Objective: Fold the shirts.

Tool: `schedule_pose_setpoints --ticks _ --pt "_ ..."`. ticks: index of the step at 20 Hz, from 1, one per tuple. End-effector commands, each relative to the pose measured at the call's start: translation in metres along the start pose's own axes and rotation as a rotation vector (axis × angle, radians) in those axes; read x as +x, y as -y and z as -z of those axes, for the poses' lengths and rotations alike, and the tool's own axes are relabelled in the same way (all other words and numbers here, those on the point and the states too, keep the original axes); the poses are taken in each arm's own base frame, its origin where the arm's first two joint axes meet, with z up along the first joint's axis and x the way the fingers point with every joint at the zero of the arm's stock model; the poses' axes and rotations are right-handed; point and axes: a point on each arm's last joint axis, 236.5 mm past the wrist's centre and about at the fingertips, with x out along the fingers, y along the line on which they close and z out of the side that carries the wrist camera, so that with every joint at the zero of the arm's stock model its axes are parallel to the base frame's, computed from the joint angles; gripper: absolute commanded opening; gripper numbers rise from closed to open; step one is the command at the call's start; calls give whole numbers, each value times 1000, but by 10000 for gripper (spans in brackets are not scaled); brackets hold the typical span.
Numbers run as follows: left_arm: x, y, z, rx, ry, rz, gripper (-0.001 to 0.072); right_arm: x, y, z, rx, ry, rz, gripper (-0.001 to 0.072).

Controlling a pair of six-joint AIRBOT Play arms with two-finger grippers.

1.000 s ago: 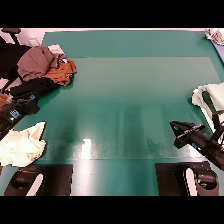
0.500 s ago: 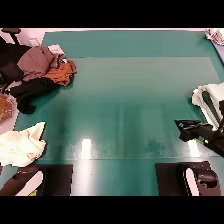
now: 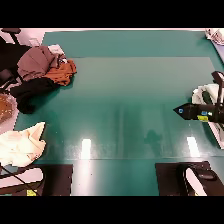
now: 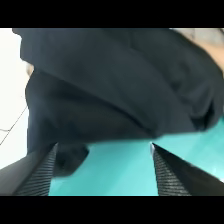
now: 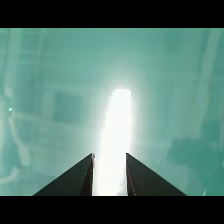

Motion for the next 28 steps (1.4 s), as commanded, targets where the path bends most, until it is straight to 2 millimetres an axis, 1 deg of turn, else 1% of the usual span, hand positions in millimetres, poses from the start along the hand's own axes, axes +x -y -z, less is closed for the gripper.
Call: schedule_pose_setpoints --ticks 1,2,3,4,6,7,8,9,12,13,14,15,16,17,19,20,21,23,25,27,28 --pt "33 -15 5 -16 -67 23 720 15 0 -7 45 -65 -34 264" --pt "46 -19 15 -17 -115 17 720 19 -1 -6 58 -77 -48 265" --pt "56 -21 18 -23 -130 12 720 22 -4 -7 71 -84 -66 265" --pt "64 -22 13 -30 -111 14 720 23 -7 -7 81 -87 -84 265" --pt "71 -16 -6 -49 -30 44 720 23 -11 -8 86 -83 -101 265" --pt "73 -11 -13 -64 -4 65 720 20 -13 -10 81 -70 -100 264" --pt "78 -10 -13 -77 -5 76 720 17 -14 -13 73 -48 -99 265" --pt "85 -9 -7 -89 -31 83 720 13 -15 -16 66 -21 -96 264" --pt "109 -3 27 -98 -169 121 720 -1 -21 -23 38 48 -93 265" --pt "112 -3 30 -98 -183 126 664 -5 -24 -23 29 61 -93 264" --pt "112 1 29 -97 -177 141 484 -9 -26 -24 20 77 -94 264" --pt "111 9 25 -98 -166 174 287 -14 -28 -24 11 92 -94 264" --pt "105 21 23 -97 -163 225 81 -18 -30 -24 3 106 -94 263" --pt "98 35 21 -94 -159 283 26 -21 -32 -24 -4 117 -94 263" --pt "73 61 13 -103 -135 379 25 -23 -33 -22 0 136 -94 263" --pt "58 69 8 -99 -111 403 25 -20 -31 -20 30 146 -94 262" --pt "38 76 0 -90 -78 425 25 -17 -28 -16 70 144 -95 262" --pt "-7 86 -13 -50 6 449 25 -9 -25 -4 114 126 -98 262" --pt "-63 99 -25 -9 112 483 25 -4 -22 4 131 121 -98 262" --pt "-122 113 -31 23 221 535 25 -7 -23 3 135 148 -99 262" --pt "-150 120 -31 37 269 561 25 -13 -27 -2 133 184 -109 262"
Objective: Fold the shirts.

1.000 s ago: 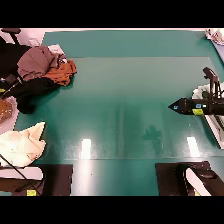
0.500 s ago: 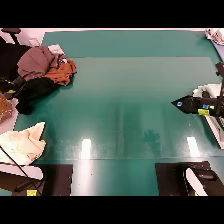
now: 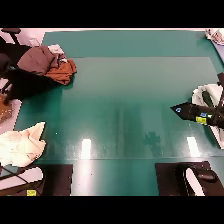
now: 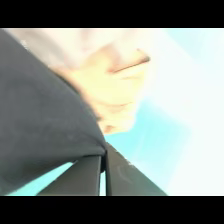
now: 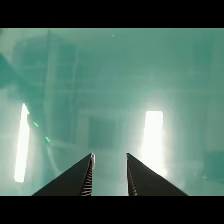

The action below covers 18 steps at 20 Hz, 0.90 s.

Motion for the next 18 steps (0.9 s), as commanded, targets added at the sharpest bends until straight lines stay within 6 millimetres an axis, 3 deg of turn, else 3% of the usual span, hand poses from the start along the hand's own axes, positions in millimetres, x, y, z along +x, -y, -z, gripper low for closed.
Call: schedule_pose_setpoints --ticks 1,5,10,14,18 --pt "-74 68 -14 79 147 112 25 -8 -9 -10 17 91 -29 262" --pt "-132 136 -1 94 199 298 25 -35 -31 -40 -9 290 -87 262" --pt "-194 207 21 99 221 544 25 -46 -38 -42 -33 335 -94 262" --pt "-226 246 43 145 154 696 25 -42 -39 -44 -29 290 -92 261" --pt "-267 281 47 210 179 799 25 -49 -56 -75 -127 230 -88 262"
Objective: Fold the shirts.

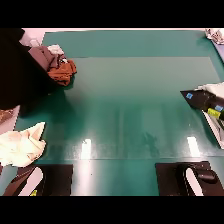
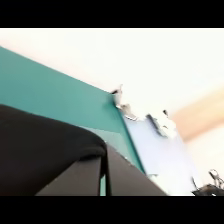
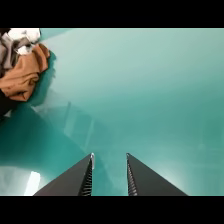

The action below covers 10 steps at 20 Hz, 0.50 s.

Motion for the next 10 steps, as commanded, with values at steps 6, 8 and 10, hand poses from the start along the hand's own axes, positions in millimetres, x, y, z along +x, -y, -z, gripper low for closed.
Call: schedule_pose_setpoints --ticks 6,8,10 --pt "-15 74 -5 146 8 125 25 14 -27 -79 -138 -59 -29 261" --pt "-15 69 6 154 -38 110 25 19 -30 -99 -148 -46 -33 262" --pt "-16 65 17 159 -86 99 25 22 -35 -120 -162 -25 -39 262"
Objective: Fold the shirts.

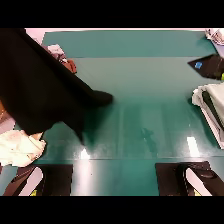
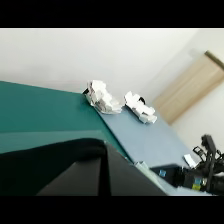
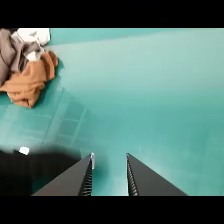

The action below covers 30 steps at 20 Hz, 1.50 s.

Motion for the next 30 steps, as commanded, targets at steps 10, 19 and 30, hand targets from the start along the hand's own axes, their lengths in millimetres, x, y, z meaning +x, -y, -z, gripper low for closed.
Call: schedule_pose_setpoints --ticks 10,19,30 --pt "78 -31 121 19 -360 -100 25 21 -49 -68 -133 16 -108 261" --pt "199 -99 286 -167 -719 -175 24 3 46 -27 -125 -187 244 261" --pt "222 182 62 -263 21 534 24 -6 104 -35 -15 -39 357 261"
